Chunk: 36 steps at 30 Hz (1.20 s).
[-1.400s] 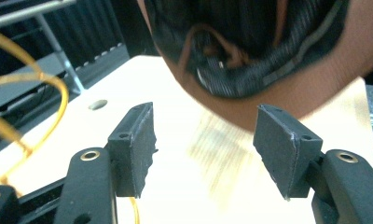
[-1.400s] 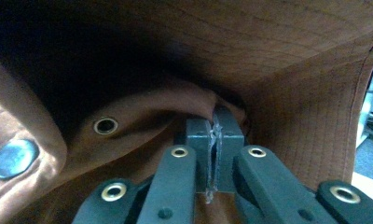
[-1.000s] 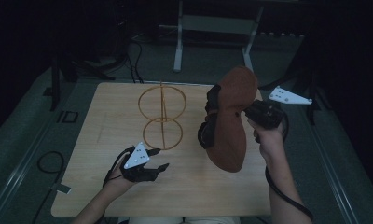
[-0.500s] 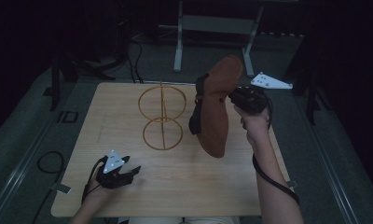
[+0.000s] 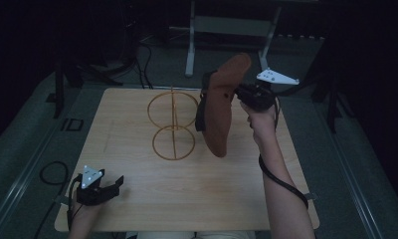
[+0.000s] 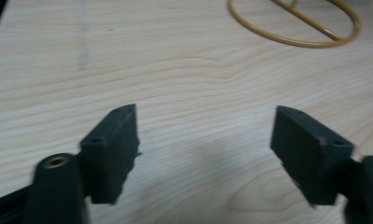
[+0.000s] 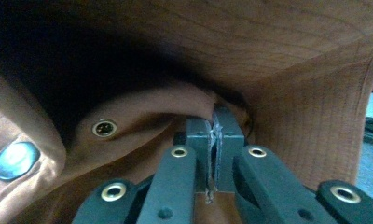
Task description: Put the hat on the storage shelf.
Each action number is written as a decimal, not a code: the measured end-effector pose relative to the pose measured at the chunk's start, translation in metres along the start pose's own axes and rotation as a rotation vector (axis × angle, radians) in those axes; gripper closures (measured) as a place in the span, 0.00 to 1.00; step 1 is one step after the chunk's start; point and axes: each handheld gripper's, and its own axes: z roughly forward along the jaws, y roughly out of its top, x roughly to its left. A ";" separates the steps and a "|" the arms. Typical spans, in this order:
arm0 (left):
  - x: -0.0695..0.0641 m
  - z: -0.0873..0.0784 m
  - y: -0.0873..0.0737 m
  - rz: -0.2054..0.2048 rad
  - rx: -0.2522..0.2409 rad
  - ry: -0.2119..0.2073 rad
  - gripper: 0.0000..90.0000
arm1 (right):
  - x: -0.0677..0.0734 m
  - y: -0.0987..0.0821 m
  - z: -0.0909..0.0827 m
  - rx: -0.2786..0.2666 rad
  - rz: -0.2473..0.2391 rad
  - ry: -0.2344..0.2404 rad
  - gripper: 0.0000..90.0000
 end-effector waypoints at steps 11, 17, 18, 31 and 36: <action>0.012 -0.004 -0.002 -0.028 -0.027 0.096 0.05 | 0.022 0.034 0.036 0.003 -0.056 0.040 0.97; 0.014 -0.005 -0.003 -0.039 -0.033 0.100 0.05 | 0.042 0.038 0.067 0.064 -0.074 0.131 0.97; 0.015 -0.005 -0.003 -0.039 -0.032 0.101 0.05 | 0.044 0.038 0.071 0.078 -0.078 0.141 0.97; 0.016 -0.004 -0.004 -0.056 -0.035 0.080 0.06 | 0.077 0.022 0.125 0.256 -0.153 0.214 0.96; 0.017 -0.004 -0.005 -0.061 -0.038 0.074 0.06 | 0.089 0.019 0.138 0.293 -0.184 0.222 0.95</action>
